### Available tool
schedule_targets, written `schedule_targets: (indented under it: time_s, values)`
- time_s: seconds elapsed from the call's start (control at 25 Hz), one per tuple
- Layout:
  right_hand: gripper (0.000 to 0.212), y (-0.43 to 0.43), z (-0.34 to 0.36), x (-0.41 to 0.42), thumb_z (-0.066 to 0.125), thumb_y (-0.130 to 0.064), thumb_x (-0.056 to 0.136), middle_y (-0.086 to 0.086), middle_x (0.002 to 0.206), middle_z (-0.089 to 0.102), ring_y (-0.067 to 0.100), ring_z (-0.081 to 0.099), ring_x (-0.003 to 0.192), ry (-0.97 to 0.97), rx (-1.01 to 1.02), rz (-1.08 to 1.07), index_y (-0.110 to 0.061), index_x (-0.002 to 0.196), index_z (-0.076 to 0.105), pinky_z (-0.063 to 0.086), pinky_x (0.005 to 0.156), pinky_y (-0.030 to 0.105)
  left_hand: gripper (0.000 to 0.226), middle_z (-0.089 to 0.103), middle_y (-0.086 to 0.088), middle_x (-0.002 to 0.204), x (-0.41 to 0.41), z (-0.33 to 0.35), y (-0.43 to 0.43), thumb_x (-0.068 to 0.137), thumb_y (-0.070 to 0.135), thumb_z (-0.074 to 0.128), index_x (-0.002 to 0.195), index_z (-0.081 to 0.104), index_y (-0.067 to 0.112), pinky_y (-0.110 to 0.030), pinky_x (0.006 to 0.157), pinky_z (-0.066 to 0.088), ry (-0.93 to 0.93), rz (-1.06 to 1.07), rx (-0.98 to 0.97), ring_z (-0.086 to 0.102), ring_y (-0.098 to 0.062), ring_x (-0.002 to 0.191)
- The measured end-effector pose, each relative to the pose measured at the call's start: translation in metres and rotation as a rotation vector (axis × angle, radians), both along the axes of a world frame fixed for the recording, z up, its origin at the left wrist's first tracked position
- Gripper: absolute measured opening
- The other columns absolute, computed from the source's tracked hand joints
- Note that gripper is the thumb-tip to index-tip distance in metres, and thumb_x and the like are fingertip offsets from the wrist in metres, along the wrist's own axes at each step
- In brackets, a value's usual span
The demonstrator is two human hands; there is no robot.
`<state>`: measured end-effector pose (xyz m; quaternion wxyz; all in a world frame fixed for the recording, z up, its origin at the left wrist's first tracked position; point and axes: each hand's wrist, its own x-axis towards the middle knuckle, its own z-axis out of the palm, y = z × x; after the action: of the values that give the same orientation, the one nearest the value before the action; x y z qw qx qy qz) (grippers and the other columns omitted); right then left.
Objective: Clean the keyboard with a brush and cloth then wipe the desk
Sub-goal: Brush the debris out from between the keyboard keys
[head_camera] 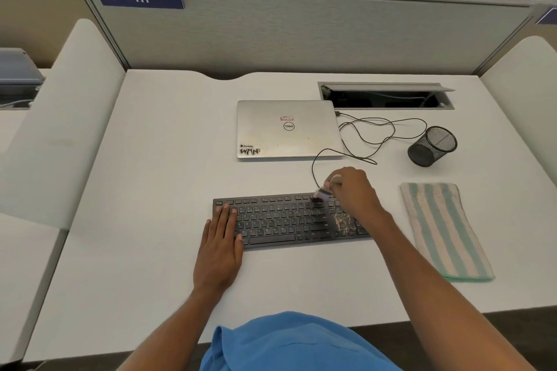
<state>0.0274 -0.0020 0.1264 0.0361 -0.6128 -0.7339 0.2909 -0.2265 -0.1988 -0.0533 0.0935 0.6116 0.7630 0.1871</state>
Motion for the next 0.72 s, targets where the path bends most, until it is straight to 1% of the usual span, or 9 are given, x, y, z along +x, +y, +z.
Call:
schedule_targets:
  time_s: [0.12, 0.2, 0.28, 0.32, 0.4, 0.48, 0.56, 0.64, 0.72]
  values:
    - [0.030, 0.003, -0.010, -0.026, 0.057, -0.005, 0.095, 0.002, 0.083, 0.072, 0.011, 0.066, 0.072, 0.035, -0.056, 0.071, -0.018, 0.071, 0.069, 0.042, 0.056, 0.014, 0.062, 0.019, -0.003, 0.176, 0.001, 0.002, 0.000, 0.108, 0.032, 0.031, 0.166, 0.028, 0.011, -0.045, 0.131, 0.016, 0.000, 0.001, 0.001, 0.007, -0.018, 0.164]
    - [0.026, 0.005, -0.015, -0.032, 0.056, 0.004, 0.092, 0.013, 0.083, 0.074, 0.009, 0.061, 0.064, 0.006, -0.110, 0.079, -0.002, 0.072, 0.072, 0.040, 0.051, 0.008, 0.062, 0.020, -0.004, 0.176, 0.001, 0.002, 0.000, 0.108, 0.032, 0.031, 0.166, 0.028, 0.011, -0.045, 0.131, 0.015, -0.006, 0.001, 0.007, 0.008, -0.019, 0.164]
    - [0.022, 0.007, -0.013, -0.024, 0.052, 0.008, 0.091, 0.027, 0.079, 0.063, 0.009, 0.049, 0.059, -0.043, -0.109, 0.066, 0.007, 0.077, 0.069, 0.034, 0.046, 0.005, 0.062, 0.020, -0.004, 0.175, -0.001, 0.002, 0.000, 0.108, 0.032, 0.031, 0.166, 0.029, 0.011, -0.045, 0.131, 0.016, -0.008, 0.002, 0.010, 0.008, -0.019, 0.164]
    - [0.021, 0.009, -0.013, -0.016, 0.052, 0.004, 0.093, 0.022, 0.076, 0.059, 0.011, 0.049, 0.061, -0.052, -0.089, 0.055, 0.005, 0.080, 0.069, 0.037, 0.049, 0.009, 0.062, 0.021, -0.004, 0.175, -0.001, 0.002, 0.000, 0.108, 0.032, 0.032, 0.166, 0.029, 0.011, -0.045, 0.130, 0.016, -0.008, 0.001, 0.010, 0.009, -0.019, 0.164]
    - [0.018, 0.012, -0.010, -0.001, 0.056, -0.012, 0.096, 0.010, 0.086, 0.067, 0.018, 0.060, 0.075, -0.075, -0.047, 0.043, -0.009, 0.090, 0.072, 0.048, 0.065, 0.023, 0.061, 0.021, -0.004, 0.175, 0.000, 0.002, 0.000, 0.108, 0.032, 0.033, 0.166, 0.029, 0.011, -0.046, 0.130, 0.017, -0.007, 0.001, 0.013, 0.010, -0.019, 0.164]
    - [0.017, 0.019, -0.008, 0.003, 0.057, -0.022, 0.097, 0.006, 0.090, 0.069, 0.024, 0.065, 0.084, -0.111, -0.002, 0.057, -0.014, 0.094, 0.072, 0.053, 0.075, 0.032, 0.061, 0.021, -0.003, 0.175, 0.000, 0.003, 0.000, 0.108, 0.032, 0.033, 0.165, 0.030, 0.011, -0.045, 0.130, 0.017, -0.013, 0.003, 0.015, 0.010, -0.019, 0.164]
    - [0.018, 0.026, -0.005, -0.007, 0.058, -0.022, 0.097, 0.006, 0.089, 0.070, 0.022, 0.065, 0.081, -0.044, 0.025, 0.051, -0.012, 0.091, 0.072, 0.052, 0.072, 0.030, 0.061, 0.020, -0.003, 0.175, 0.000, 0.004, 0.000, 0.108, 0.033, 0.033, 0.166, 0.030, 0.012, -0.044, 0.130, 0.016, -0.012, 0.004, 0.011, 0.010, -0.019, 0.164]
    - [0.023, 0.032, -0.002, -0.023, 0.059, -0.014, 0.096, 0.004, 0.086, 0.071, 0.011, 0.062, 0.071, 0.028, -0.003, 0.094, -0.014, 0.075, 0.069, 0.044, 0.063, 0.020, 0.061, 0.019, -0.002, 0.176, 0.000, 0.004, 0.000, 0.109, 0.033, 0.033, 0.166, 0.029, 0.012, -0.043, 0.130, 0.015, -0.009, 0.005, 0.005, 0.009, -0.018, 0.164]
    - [0.033, 0.034, -0.002, -0.037, 0.062, -0.008, 0.094, 0.005, 0.086, 0.073, 0.008, 0.061, 0.068, 0.050, -0.066, 0.165, -0.017, 0.062, 0.064, 0.040, 0.061, 0.019, 0.061, 0.018, -0.002, 0.176, 0.000, 0.004, 0.000, 0.109, 0.033, 0.033, 0.166, 0.028, 0.012, -0.043, 0.130, 0.014, -0.011, 0.006, 0.000, 0.008, -0.018, 0.164]
